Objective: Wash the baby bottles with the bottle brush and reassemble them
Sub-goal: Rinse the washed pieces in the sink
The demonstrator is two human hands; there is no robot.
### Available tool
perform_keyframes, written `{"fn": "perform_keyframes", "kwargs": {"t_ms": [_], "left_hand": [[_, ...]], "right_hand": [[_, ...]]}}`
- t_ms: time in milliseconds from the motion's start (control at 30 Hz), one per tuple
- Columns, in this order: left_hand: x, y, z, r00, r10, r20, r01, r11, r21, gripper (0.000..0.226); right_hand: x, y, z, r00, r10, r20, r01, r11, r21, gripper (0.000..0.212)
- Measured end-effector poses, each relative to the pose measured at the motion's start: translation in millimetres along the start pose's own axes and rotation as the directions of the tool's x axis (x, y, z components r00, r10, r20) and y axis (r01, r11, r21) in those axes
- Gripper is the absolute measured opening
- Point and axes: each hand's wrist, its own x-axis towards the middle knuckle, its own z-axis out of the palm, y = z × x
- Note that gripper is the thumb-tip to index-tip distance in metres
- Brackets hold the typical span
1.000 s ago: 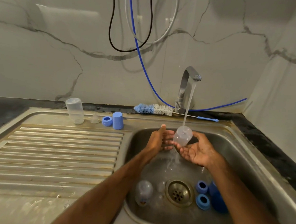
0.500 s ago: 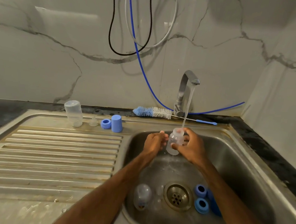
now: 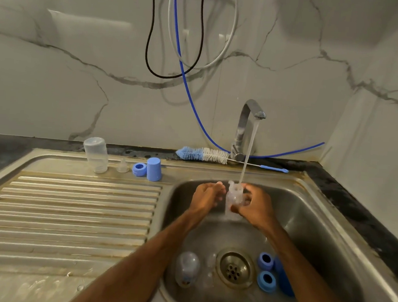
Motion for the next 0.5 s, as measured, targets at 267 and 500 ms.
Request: {"fn": "perform_keyframes", "kwargs": {"t_ms": [267, 500], "left_hand": [[-3, 3, -1, 0.999, 0.011, 0.05, -0.012, 1.0, 0.008, 0.036], [-3, 13, 4, 0.994, -0.092, 0.063, 0.102, 0.979, -0.178, 0.049]], "right_hand": [[-3, 6, -9, 0.927, 0.254, 0.277, -0.347, 0.859, 0.375, 0.045], [0, 10, -19, 0.682, 0.34, 0.648, -0.731, 0.289, 0.618, 0.057]]}}
